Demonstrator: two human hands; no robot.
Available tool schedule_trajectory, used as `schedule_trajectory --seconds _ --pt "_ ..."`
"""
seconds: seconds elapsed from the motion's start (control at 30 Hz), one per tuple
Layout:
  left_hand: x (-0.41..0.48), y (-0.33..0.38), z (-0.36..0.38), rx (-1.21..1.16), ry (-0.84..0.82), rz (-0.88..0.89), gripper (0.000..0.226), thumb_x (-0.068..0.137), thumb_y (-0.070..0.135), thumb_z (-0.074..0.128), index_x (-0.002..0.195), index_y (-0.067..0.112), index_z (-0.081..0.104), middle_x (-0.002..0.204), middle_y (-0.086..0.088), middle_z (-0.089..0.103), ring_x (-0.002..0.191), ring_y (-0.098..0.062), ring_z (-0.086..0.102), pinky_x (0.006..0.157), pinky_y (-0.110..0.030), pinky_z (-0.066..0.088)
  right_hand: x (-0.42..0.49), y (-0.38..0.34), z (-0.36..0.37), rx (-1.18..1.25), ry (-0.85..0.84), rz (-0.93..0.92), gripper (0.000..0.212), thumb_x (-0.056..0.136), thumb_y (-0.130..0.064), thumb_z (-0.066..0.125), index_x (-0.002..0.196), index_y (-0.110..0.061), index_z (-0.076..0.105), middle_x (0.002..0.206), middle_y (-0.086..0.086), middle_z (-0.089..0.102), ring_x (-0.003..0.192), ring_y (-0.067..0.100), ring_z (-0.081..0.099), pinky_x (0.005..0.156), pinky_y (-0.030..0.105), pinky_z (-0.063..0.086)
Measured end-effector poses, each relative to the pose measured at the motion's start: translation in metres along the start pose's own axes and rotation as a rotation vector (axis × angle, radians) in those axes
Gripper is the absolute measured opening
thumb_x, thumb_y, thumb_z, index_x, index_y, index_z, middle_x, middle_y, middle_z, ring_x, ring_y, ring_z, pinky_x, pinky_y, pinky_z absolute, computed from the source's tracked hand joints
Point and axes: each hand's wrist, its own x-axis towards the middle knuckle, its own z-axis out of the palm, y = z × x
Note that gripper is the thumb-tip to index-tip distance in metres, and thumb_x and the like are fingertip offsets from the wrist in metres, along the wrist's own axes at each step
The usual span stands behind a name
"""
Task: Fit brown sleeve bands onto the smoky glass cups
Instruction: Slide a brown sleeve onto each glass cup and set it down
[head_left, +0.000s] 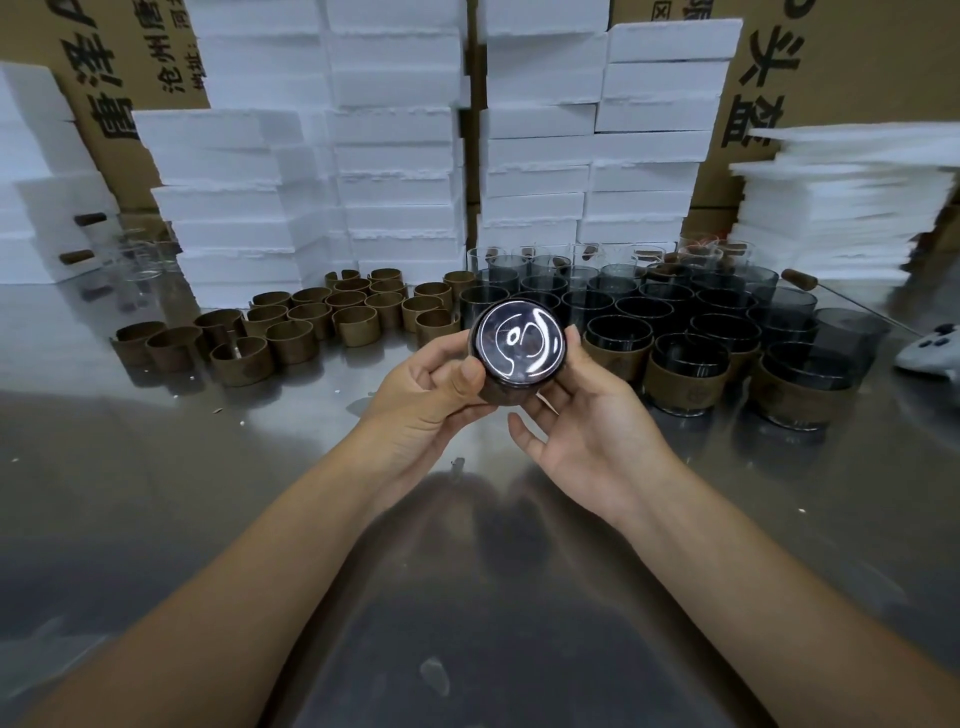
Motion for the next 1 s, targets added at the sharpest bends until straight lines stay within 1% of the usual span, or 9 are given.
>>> schedule_trajectory --seconds 0.13,0.3,0.43,0.5,0.6,0.67,0.8,0.93,1.0 --pt "-0.001 0.001 0.002 0.007 0.028 -0.001 0.1 0.03 0.053 0.091 0.114 0.009 0.062 0.099 -0.01 0.073 0.088 -0.019 0.07 0.078 -0.025 0.056 0.001 0.0 0.0 -0.07 0.017 -0.006 0.036 0.093 -0.045 0.049 0.114 -0.019 0.063 0.094 -0.002 0.065 0.086 0.01 0.06 0.075 0.03 0.044" --pt "0.001 0.003 0.003 0.025 0.034 0.047 0.1 0.032 0.044 0.095 0.118 0.008 0.061 0.097 -0.008 0.073 0.089 -0.018 0.069 0.077 -0.025 0.055 0.001 0.001 0.001 -0.161 0.081 0.052 0.047 0.096 -0.051 0.043 0.123 -0.018 0.062 0.107 0.005 0.068 0.096 0.02 0.064 0.073 0.036 0.047" --pt "0.0 0.001 0.002 0.15 -0.013 0.069 0.083 0.038 0.043 0.094 0.114 0.025 0.067 0.106 -0.005 0.072 0.102 -0.016 0.066 0.086 -0.022 0.05 0.0 -0.002 0.0 -0.146 0.02 0.088 0.05 0.094 -0.056 0.038 0.123 -0.021 0.061 0.118 0.007 0.068 0.104 0.023 0.064 0.075 0.037 0.047" --pt "-0.001 0.0 0.003 0.201 -0.012 0.065 0.073 0.044 0.039 0.093 0.113 0.029 0.068 0.111 -0.005 0.07 0.107 -0.018 0.064 0.087 -0.023 0.049 0.0 -0.003 0.0 -0.117 0.024 0.037 0.045 0.095 -0.048 0.043 0.124 -0.018 0.061 0.116 0.008 0.068 0.103 0.021 0.063 0.078 0.036 0.048" --pt "-0.001 -0.001 0.001 0.231 0.066 0.027 0.056 0.059 0.034 0.083 0.113 0.029 0.066 0.108 -0.002 0.071 0.103 -0.015 0.065 0.087 -0.028 0.047 0.001 -0.007 -0.002 -0.057 0.045 -0.092 0.032 0.093 -0.038 0.052 0.115 -0.018 0.063 0.101 0.002 0.071 0.094 0.013 0.065 0.079 0.033 0.051" --pt "-0.001 -0.001 0.0 0.227 0.063 -0.022 0.049 0.069 0.035 0.082 0.114 0.029 0.064 0.105 -0.001 0.073 0.101 -0.016 0.068 0.088 -0.03 0.047 0.0 -0.009 -0.003 -0.091 0.023 -0.175 0.025 0.092 -0.031 0.054 0.11 -0.018 0.065 0.096 -0.001 0.073 0.092 0.008 0.067 0.087 0.031 0.05" --pt "-0.002 -0.002 0.003 0.181 0.035 -0.056 0.057 0.074 0.041 0.063 0.125 0.019 0.058 0.111 -0.006 0.072 0.101 -0.022 0.068 0.092 -0.031 0.05 0.001 -0.004 -0.004 -0.185 -0.002 -0.222 0.038 0.093 -0.02 0.055 0.13 -0.012 0.056 0.12 0.006 0.067 0.104 0.011 0.063 0.095 0.029 0.045" --pt "-0.002 -0.002 0.003 0.186 0.119 -0.037 0.055 0.072 0.039 0.064 0.121 0.016 0.06 0.111 -0.01 0.07 0.098 -0.023 0.069 0.087 -0.029 0.051 0.004 0.0 -0.003 -0.312 0.034 -0.265 0.03 0.09 -0.02 0.062 0.118 -0.027 0.058 0.112 -0.008 0.069 0.099 0.002 0.064 0.099 0.036 0.043" --pt "-0.001 -0.004 0.003 0.219 0.132 -0.024 0.06 0.067 0.04 0.068 0.121 0.016 0.06 0.11 -0.009 0.07 0.098 -0.021 0.068 0.082 -0.027 0.051 0.006 0.003 -0.005 -0.439 0.085 -0.318 0.039 0.084 -0.029 0.068 0.121 -0.027 0.055 0.118 -0.005 0.065 0.107 0.007 0.061 0.103 0.038 0.044"
